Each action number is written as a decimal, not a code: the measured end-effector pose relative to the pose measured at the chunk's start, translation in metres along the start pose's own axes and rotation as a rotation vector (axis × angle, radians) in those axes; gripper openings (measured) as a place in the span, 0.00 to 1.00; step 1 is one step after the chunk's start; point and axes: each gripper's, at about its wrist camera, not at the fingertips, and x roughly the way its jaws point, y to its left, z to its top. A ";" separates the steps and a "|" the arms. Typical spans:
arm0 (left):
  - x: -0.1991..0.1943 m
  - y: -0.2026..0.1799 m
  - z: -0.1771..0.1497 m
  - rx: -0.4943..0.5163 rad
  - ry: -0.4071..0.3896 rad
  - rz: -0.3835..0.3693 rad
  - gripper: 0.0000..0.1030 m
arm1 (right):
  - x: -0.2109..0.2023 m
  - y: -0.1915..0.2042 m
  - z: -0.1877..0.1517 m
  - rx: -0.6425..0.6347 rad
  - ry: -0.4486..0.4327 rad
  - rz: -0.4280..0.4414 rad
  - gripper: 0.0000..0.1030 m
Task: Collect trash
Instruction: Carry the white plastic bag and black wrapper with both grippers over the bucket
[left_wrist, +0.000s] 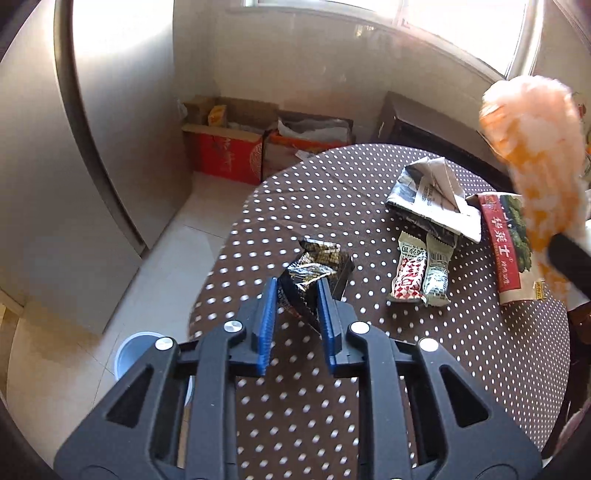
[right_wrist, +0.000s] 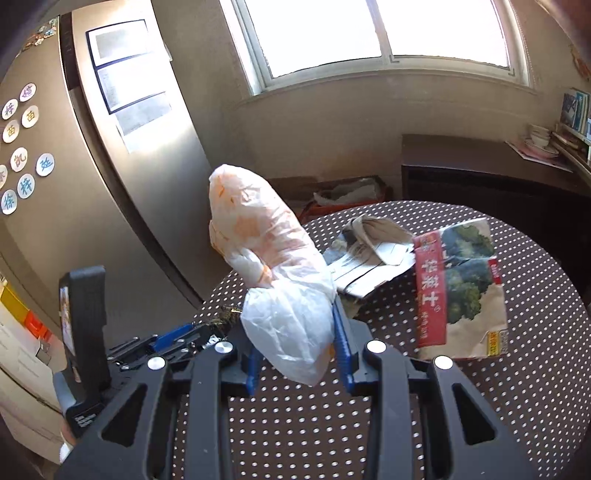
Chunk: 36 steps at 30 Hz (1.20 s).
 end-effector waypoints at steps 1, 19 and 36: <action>-0.004 0.001 0.000 -0.001 -0.008 0.007 0.21 | 0.000 0.003 -0.002 -0.002 0.002 0.004 0.31; -0.088 0.069 -0.033 -0.059 -0.136 0.126 0.21 | 0.015 0.098 -0.034 -0.099 0.074 0.146 0.31; -0.135 0.189 -0.095 -0.261 -0.121 0.290 0.21 | 0.047 0.234 -0.084 -0.265 0.186 0.297 0.31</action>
